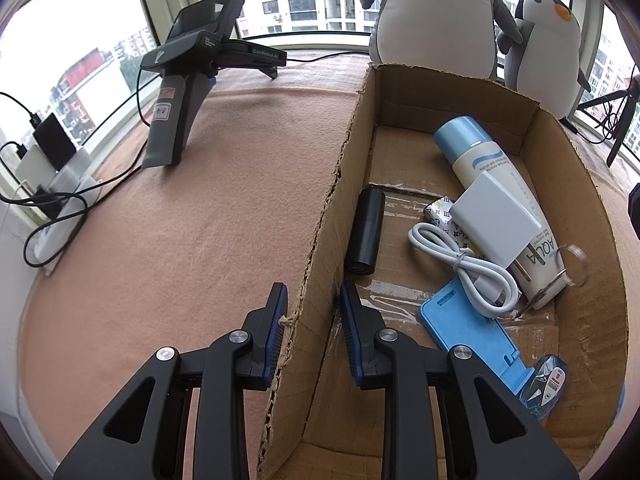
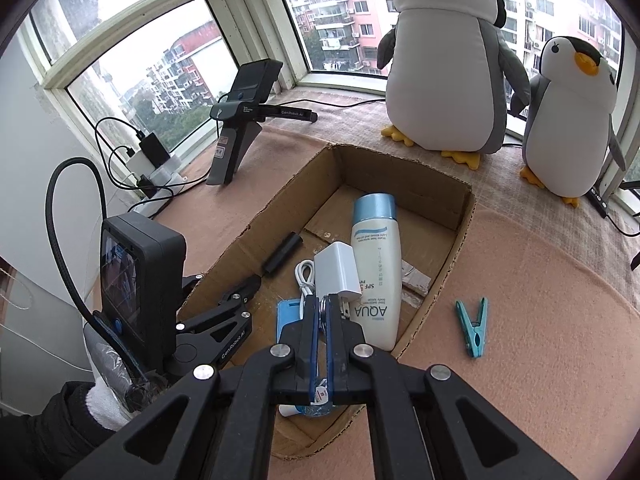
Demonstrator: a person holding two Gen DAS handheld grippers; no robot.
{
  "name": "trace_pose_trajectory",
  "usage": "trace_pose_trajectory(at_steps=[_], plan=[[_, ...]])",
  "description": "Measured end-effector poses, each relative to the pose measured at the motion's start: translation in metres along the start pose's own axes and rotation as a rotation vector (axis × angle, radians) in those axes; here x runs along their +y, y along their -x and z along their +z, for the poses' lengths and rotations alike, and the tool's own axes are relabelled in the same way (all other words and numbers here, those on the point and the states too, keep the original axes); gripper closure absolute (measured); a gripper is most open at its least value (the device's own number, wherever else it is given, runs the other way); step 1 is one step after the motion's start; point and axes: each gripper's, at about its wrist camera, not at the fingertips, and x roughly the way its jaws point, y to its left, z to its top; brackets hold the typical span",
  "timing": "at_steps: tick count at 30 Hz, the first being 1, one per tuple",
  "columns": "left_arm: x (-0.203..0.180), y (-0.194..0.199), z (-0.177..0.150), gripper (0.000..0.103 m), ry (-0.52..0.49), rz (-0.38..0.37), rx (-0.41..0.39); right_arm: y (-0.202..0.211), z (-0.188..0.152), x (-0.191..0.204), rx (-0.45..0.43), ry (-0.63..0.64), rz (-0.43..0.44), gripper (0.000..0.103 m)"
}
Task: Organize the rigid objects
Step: 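Carry the key ring into the box and open the right gripper, then move the right gripper to the teal clothespin and grasp it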
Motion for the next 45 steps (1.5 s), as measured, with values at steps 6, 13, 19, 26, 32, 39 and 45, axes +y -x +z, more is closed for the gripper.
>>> trace_pose_trajectory(at_steps=[6,13,19,26,32,39,45], plan=[[0.0,0.0,0.0,0.079,0.0,0.0,0.0,0.001,0.001,-0.005,-0.013,-0.015,-0.016,0.069],[0.001,0.0,0.0,0.079,0.0,-0.001,0.0,0.007,0.0,-0.007,-0.026,-0.01,-0.037,0.055],[0.001,0.0,0.0,0.079,0.001,-0.001,0.0,0.016,-0.001,-0.012,-0.043,-0.013,-0.06,0.046],[0.001,0.0,0.0,0.079,0.0,-0.001,0.0,0.028,-0.009,-0.033,-0.05,-0.035,-0.107,0.038],[0.001,0.0,0.0,0.079,0.0,-0.001,0.0,0.036,-0.018,-0.059,-0.047,-0.077,-0.147,0.037],[0.001,0.0,0.0,0.079,0.0,-0.001,0.0,0.032,-0.03,-0.084,-0.021,-0.087,-0.199,0.036],[0.001,0.0,0.0,0.079,0.001,-0.001,0.0,0.014,-0.039,-0.092,0.026,-0.064,-0.219,0.037]])
